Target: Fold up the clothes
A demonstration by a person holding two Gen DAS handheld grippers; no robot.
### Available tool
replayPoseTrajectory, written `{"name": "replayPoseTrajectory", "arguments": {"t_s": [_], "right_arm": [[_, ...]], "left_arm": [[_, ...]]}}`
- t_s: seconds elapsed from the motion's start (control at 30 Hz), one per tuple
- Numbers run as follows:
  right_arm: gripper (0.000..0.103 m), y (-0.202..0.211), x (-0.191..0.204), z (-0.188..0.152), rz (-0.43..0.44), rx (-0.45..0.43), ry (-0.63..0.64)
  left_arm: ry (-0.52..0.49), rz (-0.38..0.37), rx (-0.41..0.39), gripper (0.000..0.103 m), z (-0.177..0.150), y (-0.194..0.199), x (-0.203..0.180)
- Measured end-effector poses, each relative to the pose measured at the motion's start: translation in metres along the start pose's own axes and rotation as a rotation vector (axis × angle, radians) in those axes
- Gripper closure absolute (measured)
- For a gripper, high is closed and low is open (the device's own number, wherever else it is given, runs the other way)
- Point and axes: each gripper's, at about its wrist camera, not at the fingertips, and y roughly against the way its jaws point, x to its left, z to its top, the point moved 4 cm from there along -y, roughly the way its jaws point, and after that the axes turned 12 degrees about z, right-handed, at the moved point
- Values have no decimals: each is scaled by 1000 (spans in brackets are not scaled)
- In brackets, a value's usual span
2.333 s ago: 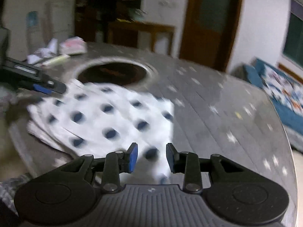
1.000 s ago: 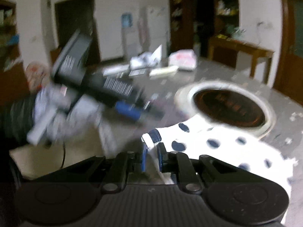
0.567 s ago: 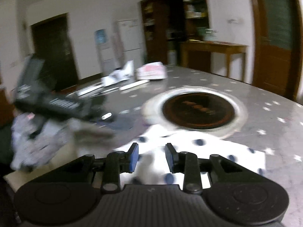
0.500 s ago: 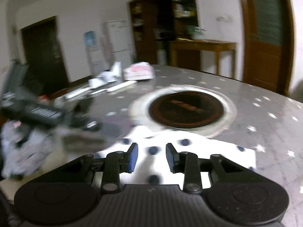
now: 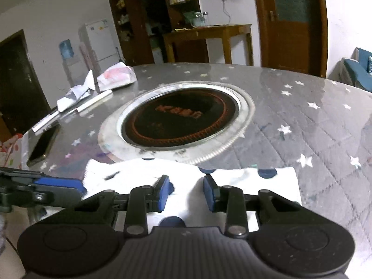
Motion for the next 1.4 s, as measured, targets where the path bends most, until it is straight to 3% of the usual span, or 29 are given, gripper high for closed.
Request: {"name": "replayPoseTrajectory", "arguments": {"t_s": [0.17,0.43,0.63,0.77,0.97,1.07,1.2,1.4], "right_arm": [[71,20,-16,4,-61,-42,-23],[70,40,-46,-10,-126,-42,-96],[70,73,-31,-35,-114,-21,-55],[70,87,-25,-61,-155,8,-13],[70,113,-8,-67,-154,-45,7],[70,114,2,-76,-126,-22,21],[66,115,13,-90,-160,30,91],[59,123,33,-87,-144,6,145]], "left_arm": [[-5,17,-39,63,10,3,-3],[-27,54,-2,63,12,-20,-3],[-49,81,-26,63,11,-15,0],[-75,124,-23,63,4,-14,4],[-70,127,-13,59,-2,-4,9],[-77,120,-5,56,-7,0,9],[-99,128,5,56,-13,0,11],[-92,120,6,52,-13,3,11]]}}
